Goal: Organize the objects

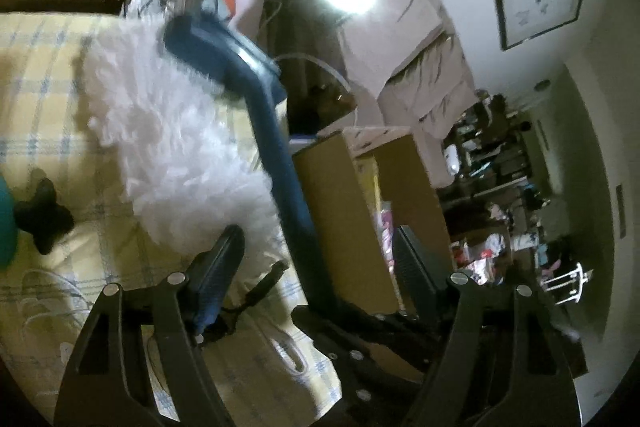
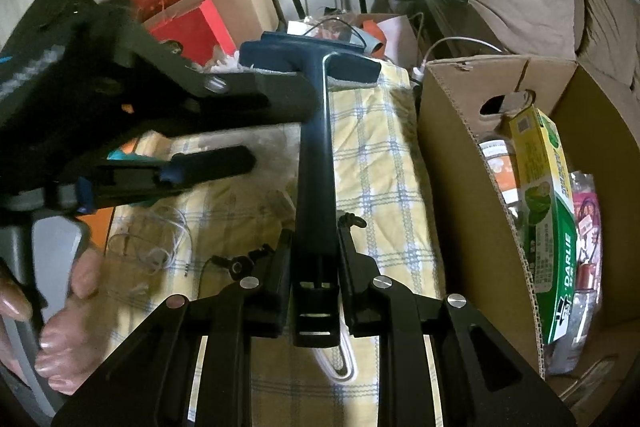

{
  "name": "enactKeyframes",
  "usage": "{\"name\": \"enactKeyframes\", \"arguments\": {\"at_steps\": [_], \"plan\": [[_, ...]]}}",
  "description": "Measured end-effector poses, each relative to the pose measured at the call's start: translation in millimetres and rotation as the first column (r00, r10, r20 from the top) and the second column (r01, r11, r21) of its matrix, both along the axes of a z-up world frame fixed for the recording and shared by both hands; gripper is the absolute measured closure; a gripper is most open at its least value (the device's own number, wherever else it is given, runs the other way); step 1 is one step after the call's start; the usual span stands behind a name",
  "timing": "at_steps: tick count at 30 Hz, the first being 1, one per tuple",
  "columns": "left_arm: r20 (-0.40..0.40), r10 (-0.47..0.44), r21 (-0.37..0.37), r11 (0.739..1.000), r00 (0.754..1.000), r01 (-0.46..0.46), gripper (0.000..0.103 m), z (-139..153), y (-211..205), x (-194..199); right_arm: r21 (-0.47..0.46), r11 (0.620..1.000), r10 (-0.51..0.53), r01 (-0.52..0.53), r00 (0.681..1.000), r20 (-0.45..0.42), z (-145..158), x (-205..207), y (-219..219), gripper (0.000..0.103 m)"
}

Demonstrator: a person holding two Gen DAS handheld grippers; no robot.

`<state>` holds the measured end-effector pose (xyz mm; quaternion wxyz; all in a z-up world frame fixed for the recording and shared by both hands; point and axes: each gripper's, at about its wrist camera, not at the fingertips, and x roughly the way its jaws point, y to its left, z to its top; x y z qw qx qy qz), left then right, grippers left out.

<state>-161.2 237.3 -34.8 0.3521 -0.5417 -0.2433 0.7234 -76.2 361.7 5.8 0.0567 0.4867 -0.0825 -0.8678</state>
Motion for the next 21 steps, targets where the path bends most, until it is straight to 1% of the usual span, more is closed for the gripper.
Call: {"name": "enactKeyframes", "arguments": {"at_steps": [4, 7, 9, 12, 14, 17, 21], "plan": [[-0.021, 0.000, 0.038, 0.999, 1.000, 0.001, 0.030, 18.9, 1.8, -0.2, 0.001, 1.000, 0.003, -0.003, 1.000, -0.002, 1.1, -0.1, 0.1, 0.084], [-0.012, -0.008, 0.025, 1.000, 1.000, 0.008, 0.030, 20.8, 10.5, -3.4, -0.003, 1.000, 0.001, -0.001, 1.000, 0.000, 0.5, -0.7, 1.5, 0.084], [0.019, -0.012, 0.022, 1.000, 1.000, 0.012, 0.030, 12.8, 15.1, -5.7, -0.009, 1.000, 0.000, 0.000, 1.000, 0.000, 0.9, -0.2, 2.6, 0.084], [0.082, -0.020, 0.039, 0.999, 0.996, 0.017, 0.030, -6.6, 22.8, -8.0, -0.014, 1.000, -0.001, 0.001, 1.000, -0.001, 2.3, 1.1, 3.2, 0.084], [0.099, -0.027, 0.041, 0.999, 0.995, 0.023, 0.031, -15.8, 26.7, -7.5, -0.015, 1.000, -0.001, 0.001, 1.000, -0.002, 3.0, 1.9, 3.4, 0.084], [0.124, -0.040, 0.051, 0.998, 0.991, 0.034, 0.039, -24.3, 33.2, -6.7, -0.022, 1.000, -0.002, 0.002, 1.000, -0.001, 3.1, 3.5, 3.2, 0.084], [0.144, -0.048, 0.049, 0.998, 0.988, 0.041, 0.041, -31.1, 41.8, -6.6, -0.021, 1.000, 0.000, 0.000, 1.000, 0.001, 3.3, 4.9, 1.1, 0.084]]}}
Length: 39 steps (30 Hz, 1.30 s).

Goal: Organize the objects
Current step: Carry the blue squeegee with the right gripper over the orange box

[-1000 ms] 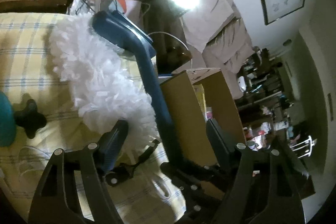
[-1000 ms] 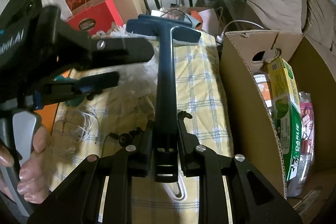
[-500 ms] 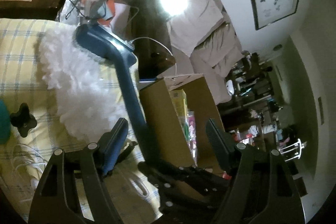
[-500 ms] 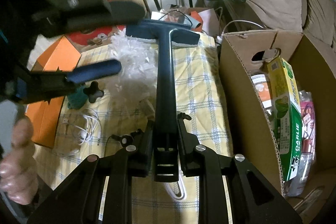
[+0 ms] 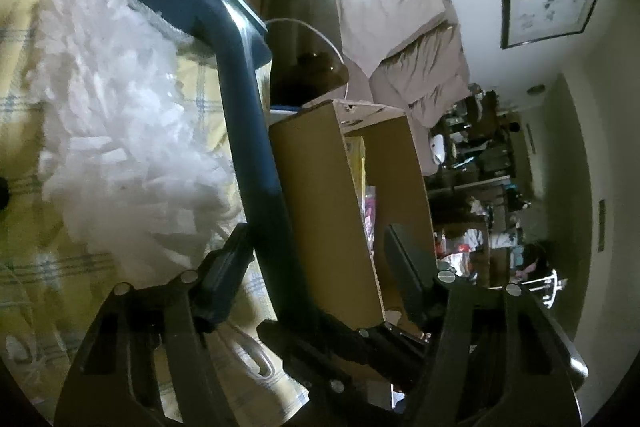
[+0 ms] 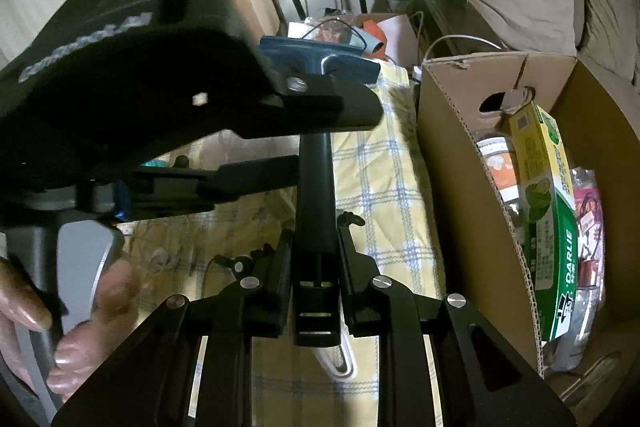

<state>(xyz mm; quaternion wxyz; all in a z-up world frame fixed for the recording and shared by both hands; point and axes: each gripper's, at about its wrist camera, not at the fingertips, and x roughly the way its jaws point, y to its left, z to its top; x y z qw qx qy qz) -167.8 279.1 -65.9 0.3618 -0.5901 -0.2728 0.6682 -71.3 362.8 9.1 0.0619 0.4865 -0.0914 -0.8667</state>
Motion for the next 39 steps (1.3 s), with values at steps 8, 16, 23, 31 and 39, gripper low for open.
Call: {"name": "enactKeyframes", "arguments": {"at_steps": [8, 16, 23, 31, 39], "plan": [[-0.006, -0.010, -0.028, 1.000, 1.000, 0.010, 0.077, -2.8, 8.3, 4.6, 0.020, 1.000, -0.004, 0.004, 1.000, -0.023, 7.4, 3.7, -2.4, 0.083], [-0.057, -0.002, -0.006, 1.000, 0.998, 0.002, 0.081, 17.0, -3.4, 10.6, 0.051, 0.999, 0.005, -0.001, 0.997, -0.073, 26.8, 10.3, -10.7, 0.083], [-0.126, 0.029, 0.017, 0.999, 0.992, -0.028, 0.081, 53.9, -31.5, 17.6, 0.066, 0.998, 0.035, -0.025, 0.989, -0.144, 56.5, 19.1, -31.2, 0.083], [-0.187, 0.119, 0.014, 0.993, 0.975, -0.119, 0.081, 84.7, -89.9, 25.6, 0.069, 0.991, 0.124, -0.112, 0.971, -0.203, 89.0, 19.2, -82.3, 0.082], [-0.200, 0.229, -0.010, 0.972, 0.953, -0.236, 0.081, 90.3, -173.8, 28.1, 0.043, 0.973, 0.231, -0.228, 0.949, -0.215, 95.6, 7.1, -152.0, 0.082]]}}
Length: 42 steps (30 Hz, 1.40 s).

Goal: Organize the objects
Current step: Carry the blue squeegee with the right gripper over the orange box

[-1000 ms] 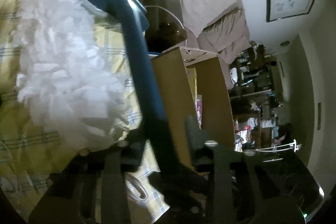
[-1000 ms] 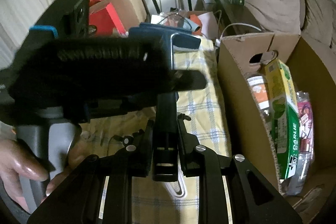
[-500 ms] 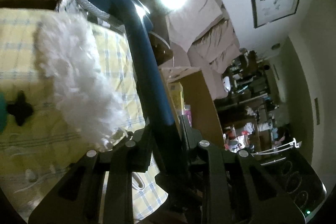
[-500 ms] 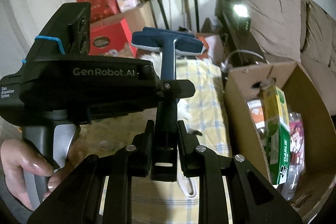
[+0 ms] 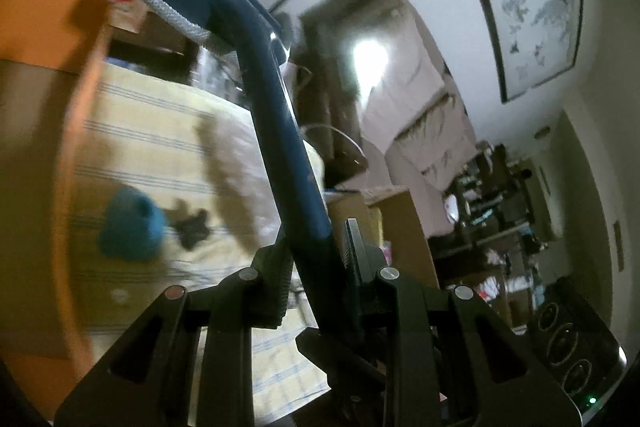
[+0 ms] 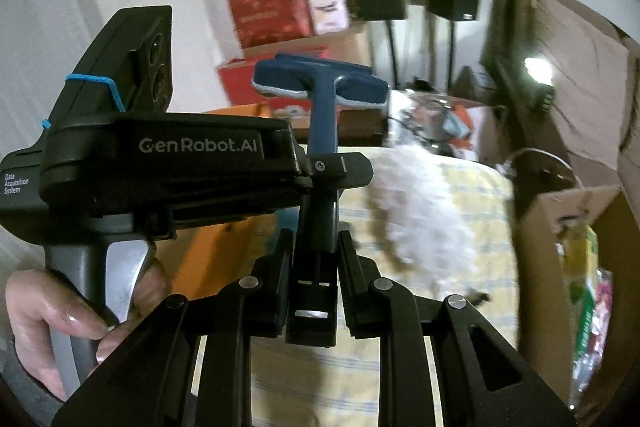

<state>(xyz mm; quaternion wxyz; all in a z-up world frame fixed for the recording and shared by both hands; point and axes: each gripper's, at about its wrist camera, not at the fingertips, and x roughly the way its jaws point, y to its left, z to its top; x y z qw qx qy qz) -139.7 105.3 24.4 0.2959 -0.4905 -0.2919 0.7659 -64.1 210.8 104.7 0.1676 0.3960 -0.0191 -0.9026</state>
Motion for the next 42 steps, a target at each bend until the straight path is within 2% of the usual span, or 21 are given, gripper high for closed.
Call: {"name": "enactKeyframes", "arguments": {"at_steps": [8, 21, 27, 34, 37, 42], "plan": [[0.019, 0.101, -0.032, 0.994, 0.995, -0.101, 0.081, -6.9, -71.4, -3.9, -0.026, 0.994, 0.109, -0.109, 0.994, 0.014, -6.2, -14.4, -67.9, 0.082], [0.084, 0.153, -0.076, 0.986, 0.985, -0.146, 0.081, -44.2, -159.6, -8.4, -0.054, 0.976, 0.214, -0.210, 0.974, 0.077, -36.7, -33.9, -155.5, 0.082], [0.130, 0.117, -0.097, 0.990, 0.985, -0.104, 0.081, -64.7, -172.0, -18.6, -0.053, 0.979, 0.203, -0.198, 0.973, 0.110, -55.3, -39.7, -173.5, 0.082], [0.175, 0.055, -0.100, 0.994, 0.983, -0.038, 0.080, -79.0, -162.6, -29.6, -0.028, 0.985, 0.170, -0.168, 0.976, 0.134, -68.2, -41.9, -175.9, 0.081], [0.217, 0.027, -0.076, 0.997, 0.976, -0.010, 0.080, -88.3, -157.3, -34.0, -0.010, 0.988, 0.154, -0.155, 0.978, 0.143, -72.0, -40.2, -175.2, 0.079], [0.248, -0.001, -0.081, 0.996, 0.969, 0.022, 0.080, -96.6, -155.2, -36.8, 0.056, 0.988, 0.137, -0.146, 0.981, 0.138, -80.7, -36.1, -179.2, 0.079]]}}
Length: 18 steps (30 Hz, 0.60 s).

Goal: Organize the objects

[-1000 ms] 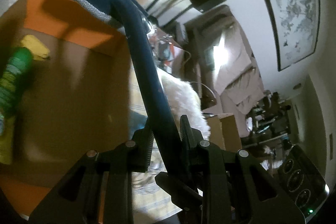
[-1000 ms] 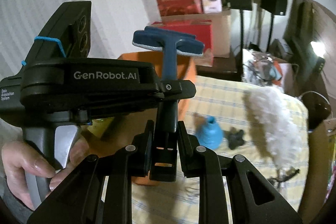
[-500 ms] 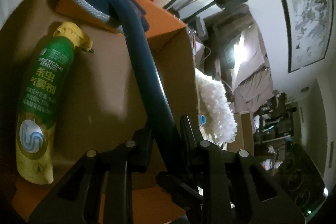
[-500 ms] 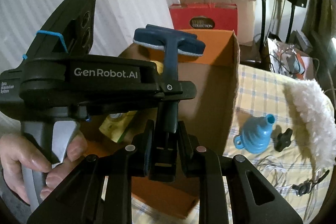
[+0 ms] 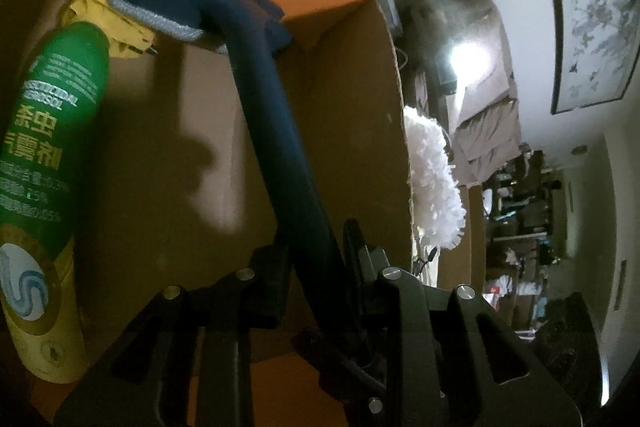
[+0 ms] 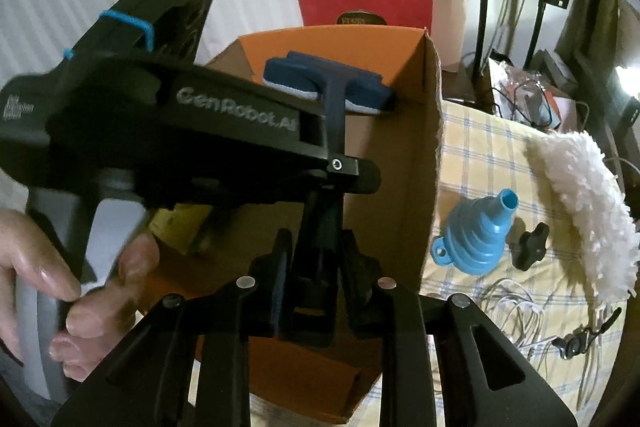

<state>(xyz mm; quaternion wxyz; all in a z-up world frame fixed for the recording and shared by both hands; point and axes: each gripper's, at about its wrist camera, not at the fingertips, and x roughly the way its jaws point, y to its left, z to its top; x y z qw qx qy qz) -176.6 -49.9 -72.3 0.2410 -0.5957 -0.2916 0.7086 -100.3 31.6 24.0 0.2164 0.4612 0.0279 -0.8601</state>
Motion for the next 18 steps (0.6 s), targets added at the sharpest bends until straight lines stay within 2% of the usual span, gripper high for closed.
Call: {"name": "enactKeyframes", "arguments": {"at_steps": [3, 6, 8, 11, 13, 15, 18], "plan": [[0.020, -0.006, -0.018, 1.000, 1.000, 0.007, 0.076, -2.3, -1.4, -0.5, -0.004, 1.000, 0.006, -0.006, 1.000, 0.009, 0.5, 1.1, -0.2, 0.075], [0.000, -0.003, -0.042, 0.999, 1.000, 0.003, 0.058, 1.5, -7.9, 1.9, -0.030, 0.999, 0.028, -0.027, 0.999, 0.018, 5.6, 6.7, 3.3, 0.071], [-0.015, 0.006, -0.073, 0.997, 1.000, -0.007, 0.040, 5.8, -12.4, 4.9, -0.023, 0.999, 0.037, -0.037, 0.999, 0.000, 11.8, 12.7, 6.1, 0.069], [-0.036, 0.014, -0.114, 0.993, 0.999, -0.018, 0.025, 11.8, -18.0, 10.2, -0.022, 0.999, 0.040, -0.041, 0.999, -0.021, 20.4, 18.2, 14.9, 0.065], [-0.040, -0.003, -0.148, 0.989, 0.999, -0.003, 0.019, 14.0, -16.5, 13.7, -0.022, 0.999, 0.033, -0.034, 0.999, -0.031, 25.2, 19.6, 21.7, 0.062], [-0.055, -0.008, -0.191, 0.982, 0.998, -0.002, 0.019, 17.6, -17.1, 19.1, -0.020, 1.000, 0.022, -0.022, 0.999, -0.039, 28.4, 19.6, 28.2, 0.062], [-0.118, -0.012, -0.252, 0.968, 0.993, -0.018, 0.018, 32.0, -19.9, 31.2, -0.031, 0.999, 0.005, -0.006, 0.999, -0.042, 32.9, 20.6, 39.8, 0.060]]}}
